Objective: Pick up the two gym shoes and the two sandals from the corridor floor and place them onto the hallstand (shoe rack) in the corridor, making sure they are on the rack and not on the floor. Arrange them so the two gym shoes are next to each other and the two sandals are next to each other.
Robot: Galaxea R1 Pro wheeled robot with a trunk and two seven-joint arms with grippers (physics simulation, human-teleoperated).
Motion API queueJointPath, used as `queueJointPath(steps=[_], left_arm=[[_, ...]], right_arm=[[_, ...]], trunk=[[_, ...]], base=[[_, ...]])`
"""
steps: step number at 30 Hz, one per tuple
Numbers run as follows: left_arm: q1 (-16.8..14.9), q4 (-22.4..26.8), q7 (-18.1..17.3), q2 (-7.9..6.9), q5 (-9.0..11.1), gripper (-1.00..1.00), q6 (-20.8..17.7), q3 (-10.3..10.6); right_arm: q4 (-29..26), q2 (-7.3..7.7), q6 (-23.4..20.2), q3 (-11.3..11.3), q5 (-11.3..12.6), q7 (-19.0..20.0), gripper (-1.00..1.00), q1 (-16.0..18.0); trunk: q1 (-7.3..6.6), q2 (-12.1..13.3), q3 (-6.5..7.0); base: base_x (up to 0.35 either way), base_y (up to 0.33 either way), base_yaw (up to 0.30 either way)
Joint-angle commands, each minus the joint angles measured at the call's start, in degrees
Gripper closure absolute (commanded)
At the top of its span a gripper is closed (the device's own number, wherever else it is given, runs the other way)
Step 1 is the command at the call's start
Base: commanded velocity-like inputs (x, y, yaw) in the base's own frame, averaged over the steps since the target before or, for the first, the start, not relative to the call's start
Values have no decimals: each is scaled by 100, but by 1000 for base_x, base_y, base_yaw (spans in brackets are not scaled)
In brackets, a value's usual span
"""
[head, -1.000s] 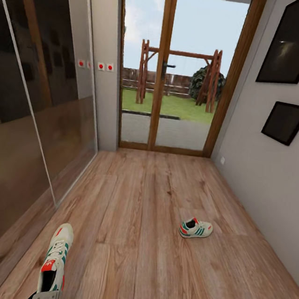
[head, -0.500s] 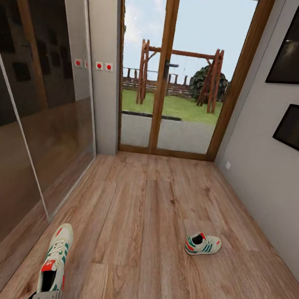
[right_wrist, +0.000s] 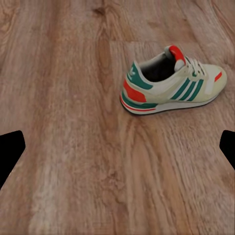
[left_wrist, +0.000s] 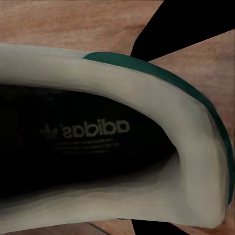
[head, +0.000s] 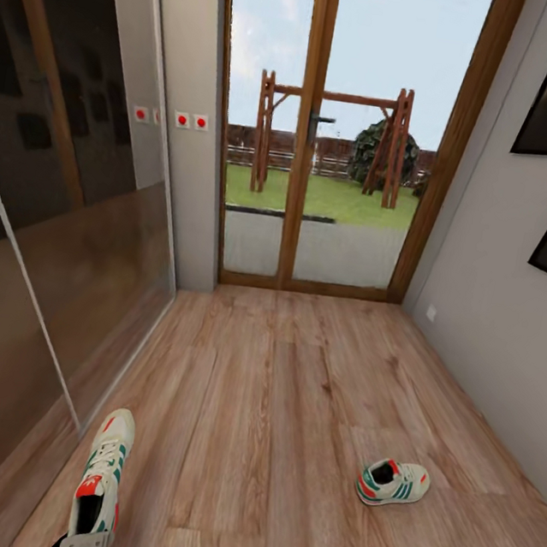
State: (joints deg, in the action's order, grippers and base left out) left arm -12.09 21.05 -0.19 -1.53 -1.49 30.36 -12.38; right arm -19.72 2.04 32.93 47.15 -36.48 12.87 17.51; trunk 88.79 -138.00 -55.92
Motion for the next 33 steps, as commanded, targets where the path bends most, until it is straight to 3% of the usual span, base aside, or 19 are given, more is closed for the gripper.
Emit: queueJointPath(steps=[1,33], left_arm=[[-4,-5,-7,3,-17,100,17,-19],[-4,-5,-7,3,-26,100,23,-19]], right_arm=[[1,-2,21,49,-18,47,-100,6],[2,-2,21,49,-17,48,-100,6]], trunk=[[2,-2,-5],[2,-2,-5]], base=[[334,76,0],[335,74,0]])
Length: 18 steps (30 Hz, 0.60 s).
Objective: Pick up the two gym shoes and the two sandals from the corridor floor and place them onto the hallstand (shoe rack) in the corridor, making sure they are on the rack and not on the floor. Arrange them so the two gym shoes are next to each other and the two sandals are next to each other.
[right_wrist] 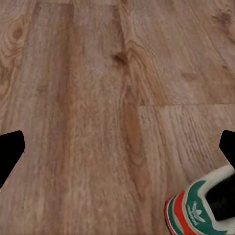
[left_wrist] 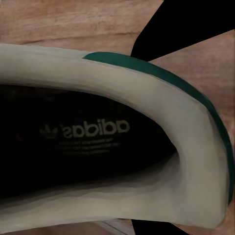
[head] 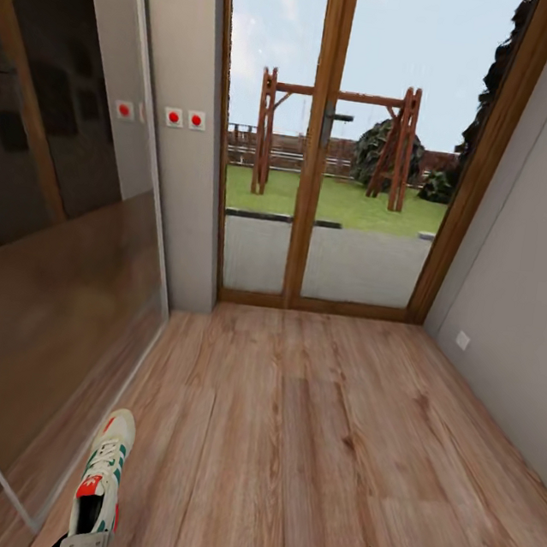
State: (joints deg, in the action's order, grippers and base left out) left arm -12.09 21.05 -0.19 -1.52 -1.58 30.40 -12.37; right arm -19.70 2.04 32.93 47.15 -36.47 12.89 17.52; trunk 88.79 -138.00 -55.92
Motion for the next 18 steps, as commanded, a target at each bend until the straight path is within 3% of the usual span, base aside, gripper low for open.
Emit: queueJointPath(steps=[1,18], left_arm=[[-4,-5,-7,2,-18,100,19,-20],[-4,-5,-8,3,-18,100,11,-16]], right_arm=[[1,-2,21,49,-18,46,-100,4],[1,-2,21,49,-21,47,-100,4]], trunk=[[2,-2,-5],[2,-2,-5]], base=[[335,73,0],[335,73,0]])
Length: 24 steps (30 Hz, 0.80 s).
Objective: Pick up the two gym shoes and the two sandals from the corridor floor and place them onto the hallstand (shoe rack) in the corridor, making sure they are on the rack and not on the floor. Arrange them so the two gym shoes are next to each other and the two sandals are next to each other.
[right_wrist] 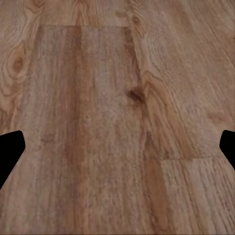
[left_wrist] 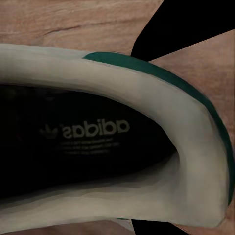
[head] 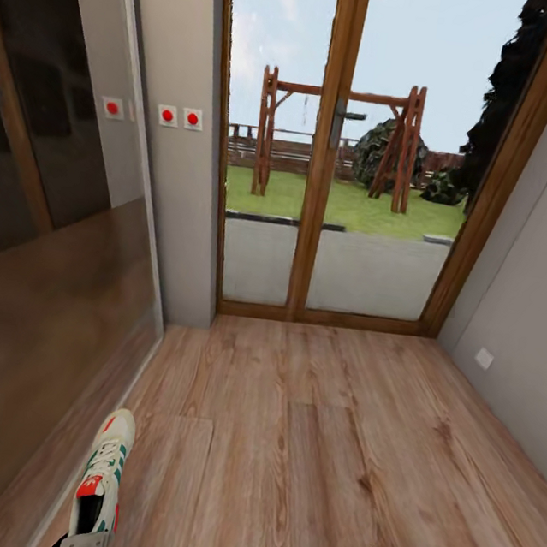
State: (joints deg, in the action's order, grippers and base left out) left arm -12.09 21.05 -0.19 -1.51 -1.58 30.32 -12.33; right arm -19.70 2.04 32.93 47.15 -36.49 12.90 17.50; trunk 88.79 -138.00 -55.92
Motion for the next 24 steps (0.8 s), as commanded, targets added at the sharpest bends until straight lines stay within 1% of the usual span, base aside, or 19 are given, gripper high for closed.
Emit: queueJointPath(steps=[1,6,11,24], left_arm=[[-4,-5,-7,2,-18,100,19,-19],[-4,-5,-7,2,-18,100,19,-22],[-4,-5,-7,2,-18,100,18,-19],[-4,-5,-7,2,-18,100,22,-17]], right_arm=[[1,-2,21,49,-20,46,-100,6],[1,-2,21,49,-24,46,-100,6],[1,-2,21,49,-25,46,-100,5],[1,-2,21,49,-25,46,-100,5]], trunk=[[2,-2,-5],[2,-2,-5],[2,-2,-5],[2,-2,-5]], base=[[335,73,0],[335,73,-41],[335,73,-119],[335,80,-260]])
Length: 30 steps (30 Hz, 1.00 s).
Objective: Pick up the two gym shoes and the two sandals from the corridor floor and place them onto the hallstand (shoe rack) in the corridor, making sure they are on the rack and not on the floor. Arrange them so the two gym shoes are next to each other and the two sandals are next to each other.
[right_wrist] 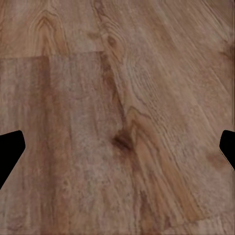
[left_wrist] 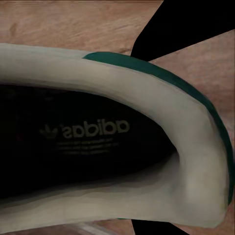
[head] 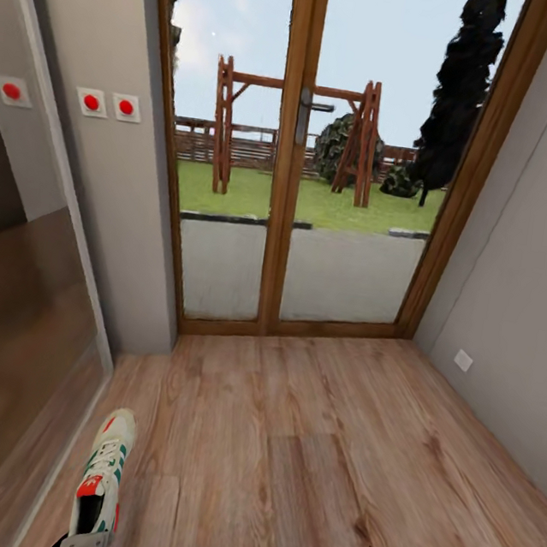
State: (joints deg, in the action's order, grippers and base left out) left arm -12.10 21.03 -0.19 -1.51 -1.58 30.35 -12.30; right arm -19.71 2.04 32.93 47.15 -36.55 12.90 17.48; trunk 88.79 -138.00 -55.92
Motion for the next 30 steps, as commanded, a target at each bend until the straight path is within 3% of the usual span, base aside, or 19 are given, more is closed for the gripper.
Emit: queueJointPath(steps=[1,19,30], left_arm=[[-3,-3,-7,1,-18,100,17,-19],[-3,-3,-7,1,-19,100,23,-18],[-3,-3,-7,1,-26,100,23,-18]], right_arm=[[2,-2,20,49,-19,46,-100,8],[2,-2,20,49,-19,46,-100,4],[2,-2,20,49,-19,46,-100,8]], trunk=[[2,-2,-5],[2,-2,-5],[2,-2,-5]], base=[[335,98,-278],[327,111,-279],[56,21,-279]])
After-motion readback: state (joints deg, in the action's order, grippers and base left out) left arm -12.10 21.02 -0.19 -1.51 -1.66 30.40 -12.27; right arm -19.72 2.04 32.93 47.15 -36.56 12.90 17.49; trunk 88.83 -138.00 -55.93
